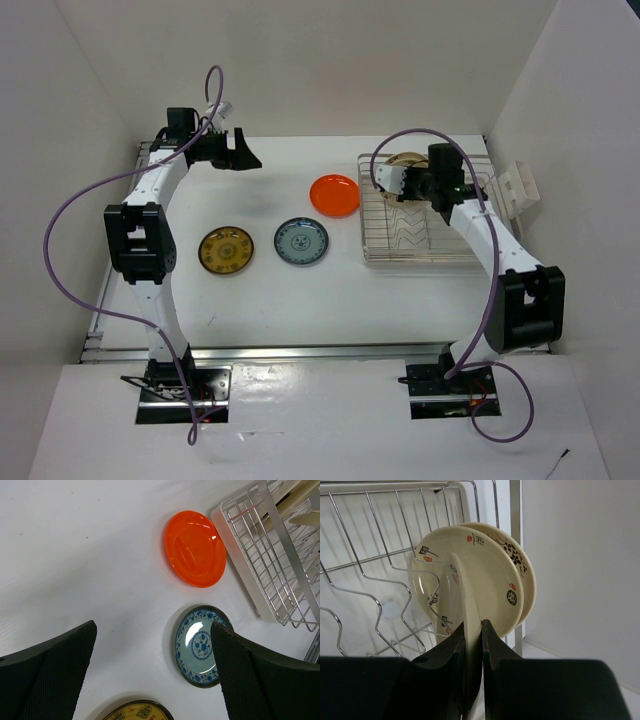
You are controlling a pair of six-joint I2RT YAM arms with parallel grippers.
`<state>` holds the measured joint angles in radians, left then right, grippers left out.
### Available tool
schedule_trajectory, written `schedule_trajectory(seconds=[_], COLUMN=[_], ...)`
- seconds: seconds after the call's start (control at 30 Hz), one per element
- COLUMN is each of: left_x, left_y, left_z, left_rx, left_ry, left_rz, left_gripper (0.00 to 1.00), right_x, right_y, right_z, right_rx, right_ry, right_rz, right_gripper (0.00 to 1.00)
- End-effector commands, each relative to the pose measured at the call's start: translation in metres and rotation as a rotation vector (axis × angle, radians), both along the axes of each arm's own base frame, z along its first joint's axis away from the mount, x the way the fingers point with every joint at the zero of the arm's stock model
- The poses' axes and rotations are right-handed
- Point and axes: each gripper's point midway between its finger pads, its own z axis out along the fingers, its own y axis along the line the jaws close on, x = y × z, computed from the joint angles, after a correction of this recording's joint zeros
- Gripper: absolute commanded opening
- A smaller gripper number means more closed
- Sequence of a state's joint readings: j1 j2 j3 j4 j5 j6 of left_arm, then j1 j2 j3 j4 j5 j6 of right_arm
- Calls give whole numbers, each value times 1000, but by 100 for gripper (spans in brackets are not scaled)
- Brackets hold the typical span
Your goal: Load the plates into the dish rack
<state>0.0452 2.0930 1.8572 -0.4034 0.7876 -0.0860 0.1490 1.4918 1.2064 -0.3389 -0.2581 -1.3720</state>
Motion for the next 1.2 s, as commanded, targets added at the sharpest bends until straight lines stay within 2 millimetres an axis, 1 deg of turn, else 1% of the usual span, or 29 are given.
schedule_trajectory(seconds=[0.0,0.03,0.13,0.17,0.23,0.3,0.33,0.4,0.43,0.47,0.5,0.53,0.57,0.6,0.63,0.67,0.7,0.73,0.8,0.83,0.87,0.9,0.93,0.97,1.0,1.07,1.1,1.13,1.17], left_x=[6,6,5,4,4,-1,-1,-3,-7,-8,-10,-9,-10,-8,-10,-9,-9,-7,-5,-2,-1,3,2,6,13,15,21,21,22], left_y=[4,4,5,5,5,5,5,2,-3,-2,-9,-8,-16,-22,-36,-45,-65,-75,-91,-107,-112,-113,-124,-131,-128,-142,-140,-145,-149], left_z=[1,1,-1,-2,-2,-9,-9,-11,-21,-23,-23,-29,-36,-35,-34,-37,-43,-43,-58,-65,-72,-77,-80,-90,-94,-102,-111,-111,-115], left_rx=[-4,-4,2,1,7,13,13,24,29,35,30,31,21,8,-7,-16,-29,-38,-30,-51,-60,-74,-115,-127,-127,-167,-173,-184,-187], left_ry=[-11,-11,-2,7,0,24,24,30,53,65,72,90,112,119,126,132,155,159,200,236,259,271,314,315,316,358,354,376,377], left_rz=[11,11,18,18,14,7,7,1,-14,-7,-17,-6,-21,-18,-45,-52,-60,-69,-43,-22,0,27,51,74,130,172,203,227,239], left_gripper=[100,100,100,100,100,100,100,100,100,100,100,100,100,100,100,100,100,100,100,100,100,100,100,100,100,100,98,98,96], right_x=[6,9,19,22,29,35,38,38,39,39,40,40,40,39,37,35,29,22,11,0,-13,-21,-28,-36,-40,-45,-50,-53,-56], right_y=[8,9,12,13,14,14,15,15,17,17,17,19,20,25,30,33,38,41,47,57,61,66,71,72,74,76,77,75,77], right_z=[11,16,5,6,7,10,11,11,16,16,20,32,47,58,88,102,113,139,165,175,178,178,176,166,160,143,140,128,128], right_rx=[41,44,57,57,58,60,61,69,75,83,99,121,148,194,287,349,480,567,718,817,870,919,1008,1051,1091,1181,1210,1230,1260], right_ry=[-57,-79,-81,-82,-90,-108,-110,-106,-115,-111,-114,-132,-160,-166,-189,-191,-148,-168,-168,-121,-108,-75,-6,38,75,177,212,273,316], right_rz=[24,24,27,27,27,28,28,22,30,25,16,18,7,15,-6,-13,-60,-68,-88,-68,-49,-42,-61,-85,-106,-178,-200,-265,-295], right_gripper=[0,0,20,20,24,32,37,45,50,54,56,58,59,59,63,66,70,70,76,77,77,77,77,77,76,76,76,76,76])
